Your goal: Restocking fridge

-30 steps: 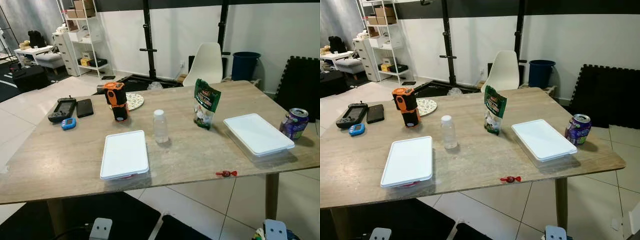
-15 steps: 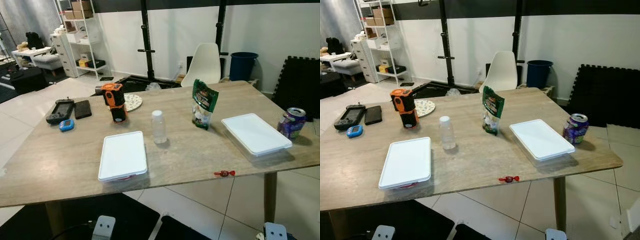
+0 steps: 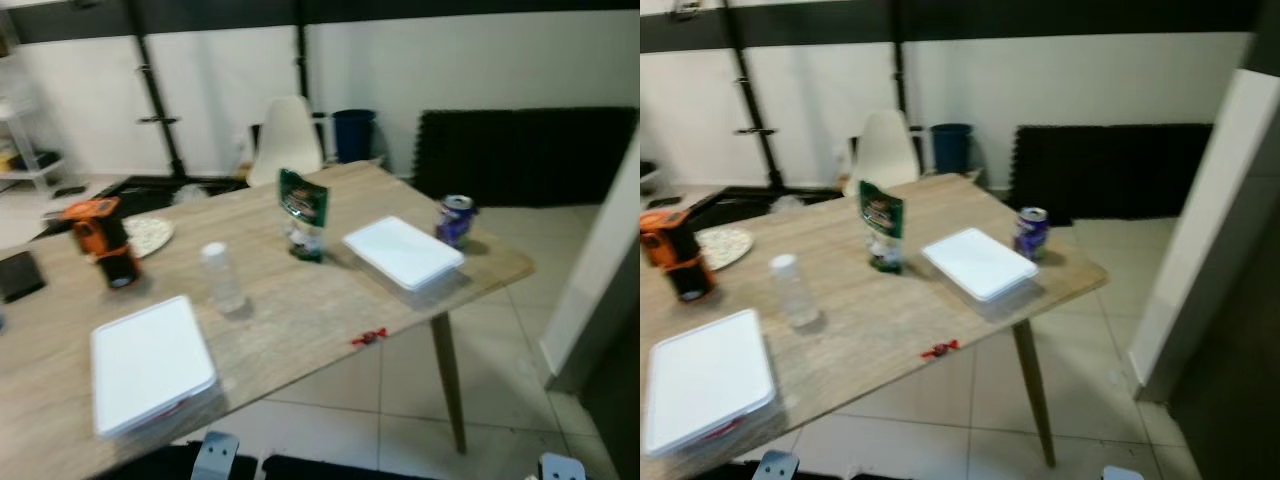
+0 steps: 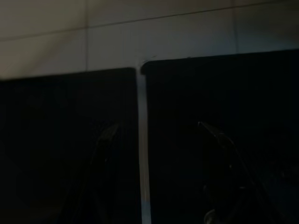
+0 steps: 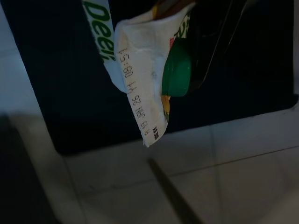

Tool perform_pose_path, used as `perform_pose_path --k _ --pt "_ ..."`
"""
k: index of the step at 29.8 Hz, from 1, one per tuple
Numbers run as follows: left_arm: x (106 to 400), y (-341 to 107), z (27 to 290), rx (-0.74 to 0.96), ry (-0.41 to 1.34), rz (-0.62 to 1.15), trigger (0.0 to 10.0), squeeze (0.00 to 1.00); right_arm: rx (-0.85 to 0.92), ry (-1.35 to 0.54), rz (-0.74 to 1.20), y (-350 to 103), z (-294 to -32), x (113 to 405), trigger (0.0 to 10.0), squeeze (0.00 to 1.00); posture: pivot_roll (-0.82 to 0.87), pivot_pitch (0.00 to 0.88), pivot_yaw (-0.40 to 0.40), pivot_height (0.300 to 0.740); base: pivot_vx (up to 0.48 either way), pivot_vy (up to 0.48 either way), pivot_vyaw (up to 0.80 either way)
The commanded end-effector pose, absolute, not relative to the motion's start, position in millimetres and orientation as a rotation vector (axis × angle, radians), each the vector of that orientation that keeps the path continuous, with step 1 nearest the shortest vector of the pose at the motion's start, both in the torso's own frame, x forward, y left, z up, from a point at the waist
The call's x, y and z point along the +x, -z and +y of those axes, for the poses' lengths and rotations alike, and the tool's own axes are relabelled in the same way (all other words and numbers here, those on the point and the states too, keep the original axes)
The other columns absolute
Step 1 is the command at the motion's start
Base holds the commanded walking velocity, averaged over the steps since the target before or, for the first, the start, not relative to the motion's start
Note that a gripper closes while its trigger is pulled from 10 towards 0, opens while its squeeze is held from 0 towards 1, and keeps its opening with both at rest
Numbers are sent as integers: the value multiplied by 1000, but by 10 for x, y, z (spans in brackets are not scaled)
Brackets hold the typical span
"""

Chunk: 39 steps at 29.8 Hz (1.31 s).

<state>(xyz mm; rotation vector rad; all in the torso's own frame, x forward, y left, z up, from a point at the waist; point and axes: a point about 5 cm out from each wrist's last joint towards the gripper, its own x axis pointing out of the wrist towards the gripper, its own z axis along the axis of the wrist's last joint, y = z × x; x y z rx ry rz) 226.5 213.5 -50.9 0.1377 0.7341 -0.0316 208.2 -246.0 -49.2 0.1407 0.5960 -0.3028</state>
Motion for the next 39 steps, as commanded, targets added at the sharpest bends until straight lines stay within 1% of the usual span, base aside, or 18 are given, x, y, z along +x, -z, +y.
perform_pose_path --k 1,16,39 --pt "2219 546 2129 146 40 763 10000 0 145 326 614 514 -2492 2040 10000 0 -95 88 75 740 0 0 -800" --pt "2203 566 2108 156 70 790 10000 0 144 396 665 560 -2618 1917 10000 0 -102 94 79 740 0 0 -800" --pt "2194 576 2088 146 73 796 10000 0 145 406 677 555 -2670 1908 10000 0 -103 96 71 740 0 0 -800"
